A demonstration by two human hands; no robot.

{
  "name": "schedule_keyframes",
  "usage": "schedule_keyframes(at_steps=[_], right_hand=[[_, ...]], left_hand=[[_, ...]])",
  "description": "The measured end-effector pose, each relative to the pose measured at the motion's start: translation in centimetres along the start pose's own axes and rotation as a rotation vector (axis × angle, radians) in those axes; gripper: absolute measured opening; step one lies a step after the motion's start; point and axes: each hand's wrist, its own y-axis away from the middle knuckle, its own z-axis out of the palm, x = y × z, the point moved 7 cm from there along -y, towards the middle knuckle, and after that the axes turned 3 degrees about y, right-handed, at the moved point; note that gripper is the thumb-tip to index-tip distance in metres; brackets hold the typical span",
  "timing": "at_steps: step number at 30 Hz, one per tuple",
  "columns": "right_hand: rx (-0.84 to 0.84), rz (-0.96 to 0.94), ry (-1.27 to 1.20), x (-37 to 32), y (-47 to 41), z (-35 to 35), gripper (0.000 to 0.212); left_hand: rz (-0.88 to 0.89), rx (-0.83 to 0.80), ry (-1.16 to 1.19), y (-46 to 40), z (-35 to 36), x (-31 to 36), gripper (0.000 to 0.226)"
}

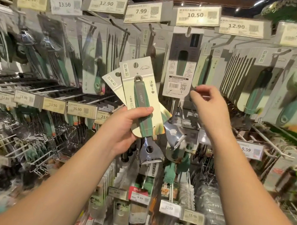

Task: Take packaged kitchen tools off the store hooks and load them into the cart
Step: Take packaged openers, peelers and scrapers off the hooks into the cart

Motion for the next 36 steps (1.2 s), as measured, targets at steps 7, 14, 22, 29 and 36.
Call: schedule_keyframes(at_steps=[7, 14, 22, 29, 36], right_hand=[[-0.255, -0.078, 0.1, 0.8, 12.5, 3.0, 0.03], [-0.351, -0.078, 0.323, 2.3, 17.9, 5.6, 0.08], [-0.301, 0.031, 0.343, 3.7, 20.5, 5.3, 0.054], [-0.292, 0.245, 0.189, 5.2, 20.6, 5.2, 0.052], [-0.284, 0.327, 0.13, 5.9, 19.1, 4.0, 0.058]], left_hand=[[-0.063, 0.144, -0.058, 3.0, -2.0, -4.5, 0.027], [-0.131, 0.14, -0.076, 5.9, -2.0, -8.9, 0.024], [-0.228, 0.096, -0.139, 8.3, -2.9, -11.2, 0.022], [-0.229, 0.062, -0.153, 9.3, -3.6, -10.7, 0.031], [-0.118, 0.068, -0.225, 8.8, -3.8, -8.8, 0.024]])
